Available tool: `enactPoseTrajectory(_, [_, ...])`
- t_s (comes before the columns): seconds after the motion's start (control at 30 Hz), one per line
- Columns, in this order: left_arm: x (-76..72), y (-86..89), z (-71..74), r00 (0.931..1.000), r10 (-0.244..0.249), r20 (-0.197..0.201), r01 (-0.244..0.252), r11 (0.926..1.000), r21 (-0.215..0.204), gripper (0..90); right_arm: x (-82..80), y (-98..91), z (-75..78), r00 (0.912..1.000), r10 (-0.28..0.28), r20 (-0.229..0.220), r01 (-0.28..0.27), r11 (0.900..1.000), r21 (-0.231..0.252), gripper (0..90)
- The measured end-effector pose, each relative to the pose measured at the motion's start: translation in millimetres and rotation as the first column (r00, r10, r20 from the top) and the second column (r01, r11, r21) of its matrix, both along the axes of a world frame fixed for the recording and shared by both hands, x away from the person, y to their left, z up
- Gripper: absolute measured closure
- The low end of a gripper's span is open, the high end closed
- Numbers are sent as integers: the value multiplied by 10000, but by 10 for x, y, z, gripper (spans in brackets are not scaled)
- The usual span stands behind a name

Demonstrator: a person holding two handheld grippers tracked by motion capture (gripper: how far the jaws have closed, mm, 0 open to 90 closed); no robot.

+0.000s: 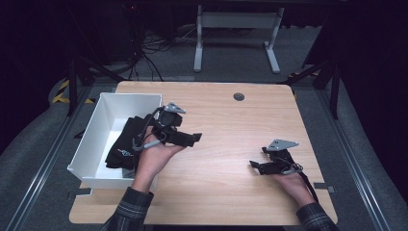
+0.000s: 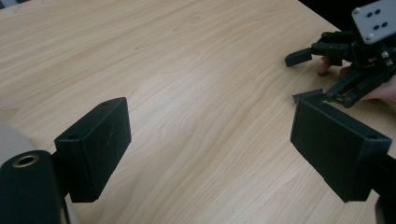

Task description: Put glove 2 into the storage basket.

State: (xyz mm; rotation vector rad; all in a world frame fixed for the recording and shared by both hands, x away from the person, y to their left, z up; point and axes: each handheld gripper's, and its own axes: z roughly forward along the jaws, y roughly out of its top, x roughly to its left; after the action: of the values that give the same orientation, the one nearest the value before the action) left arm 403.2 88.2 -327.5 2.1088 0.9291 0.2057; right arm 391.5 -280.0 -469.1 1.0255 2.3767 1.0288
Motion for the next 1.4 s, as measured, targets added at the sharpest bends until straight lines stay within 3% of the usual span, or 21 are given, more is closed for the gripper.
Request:
enactPoseTrajectory(0.13, [-46,-213,-137,9991,-430,-28,430,9989,159,131,0,0,0,10000,-1,1,1,10000,-4,211])
enactPoseTrajectory(0.37, [-101,-418,-410,9969,-787,-66,789,9964,310,129,0,0,0,10000,3,5,-3,10000,-5,211])
enactPoseTrajectory(0.47, [-145,-526,-637,9944,-1040,-164,1048,9928,578,129,0,0,0,10000,0,4,0,10000,-3,210])
enactPoseTrajectory(0.53, [-149,-539,-678,9937,-1116,-143,1122,9920,582,130,0,0,0,10000,1,4,-1,10000,-6,211])
enactPoseTrajectory(0.57, [-165,-571,-767,9932,-1149,-208,1159,9917,554,130,0,0,0,10000,1,2,-1,10000,-3,211])
enactPoseTrajectory(0.67, [-183,-630,-993,9917,-1266,-228,1282,9873,943,123,1,-1,0,10000,5,23,-5,10000,-13,211])
enactPoseTrajectory(0.8, [-177,-670,-1187,9906,-1342,-255,1364,9808,1390,92,2,-1,-1,10000,8,23,-8,10000,-10,211])
enactPoseTrajectory(1.03, [-183,-691,-1384,9920,-1257,-99,1255,9764,1757,67,1,0,0,10000,8,20,-8,10000,-8,210])
enactPoseTrajectory(1.23, [-192,-693,-1439,9889,-1483,126,1434,9721,1854,25,-1,0,0,10000,2,13,-2,10000,-6,210])
enactPoseTrajectory(1.4, [-193,-668,-1485,9829,-1774,486,1681,9736,1547,0,-3,1,0,10000,-11,3,11,10000,-1,208])
